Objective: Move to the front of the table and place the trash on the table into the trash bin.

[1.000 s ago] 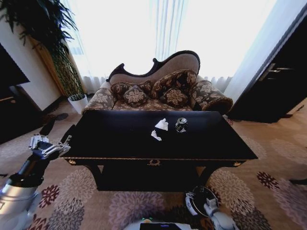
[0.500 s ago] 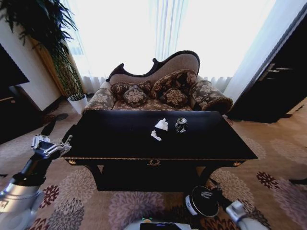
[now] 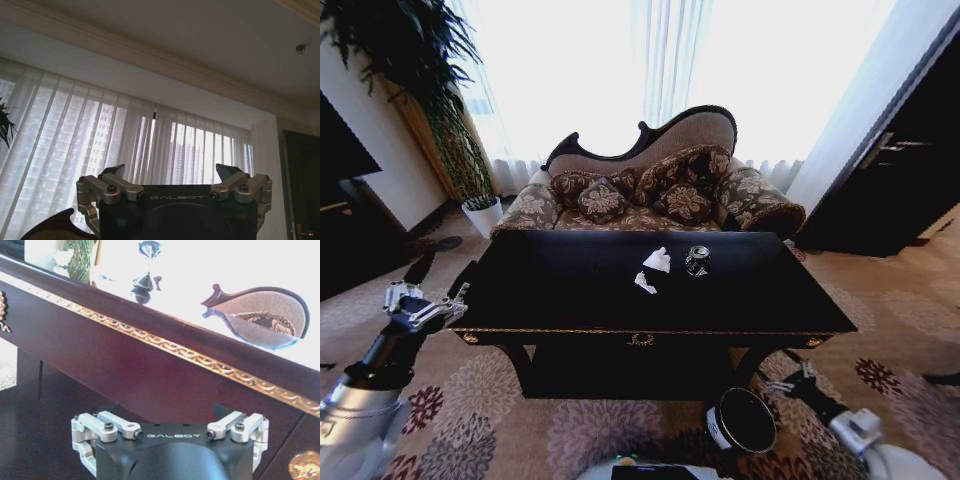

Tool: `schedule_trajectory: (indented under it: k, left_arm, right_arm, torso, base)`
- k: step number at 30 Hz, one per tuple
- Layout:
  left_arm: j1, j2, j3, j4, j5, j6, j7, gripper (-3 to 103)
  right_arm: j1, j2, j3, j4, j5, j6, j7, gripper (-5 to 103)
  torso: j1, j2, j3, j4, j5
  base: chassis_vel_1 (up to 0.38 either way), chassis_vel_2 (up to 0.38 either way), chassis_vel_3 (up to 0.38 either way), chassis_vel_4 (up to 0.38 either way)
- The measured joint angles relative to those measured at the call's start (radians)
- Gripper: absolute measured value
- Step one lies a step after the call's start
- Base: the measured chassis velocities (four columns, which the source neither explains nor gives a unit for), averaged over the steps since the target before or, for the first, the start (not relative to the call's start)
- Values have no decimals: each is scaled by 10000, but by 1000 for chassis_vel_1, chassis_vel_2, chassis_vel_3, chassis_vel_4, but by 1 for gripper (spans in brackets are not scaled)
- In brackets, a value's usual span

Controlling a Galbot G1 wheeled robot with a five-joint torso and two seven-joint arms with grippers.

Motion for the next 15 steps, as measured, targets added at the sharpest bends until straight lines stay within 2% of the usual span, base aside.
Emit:
schedule_trajectory:
  k: [12,15]
  left_arm:
    - [24,-76,-18,-79,-14,-25,-1,100]
    - [22,40,-95,-73,-103,-30,-1,100]
  right_arm:
    - [-57,-137,292,-99,237,9,-288,100]
    - [-82,-101,556,-37,275,36,-595,100]
  torso:
    - [0,0,0,0,1]
    - [0,0,0,0,1]
  base:
    - [0,0,0,0]
    - [0,0,0,0]
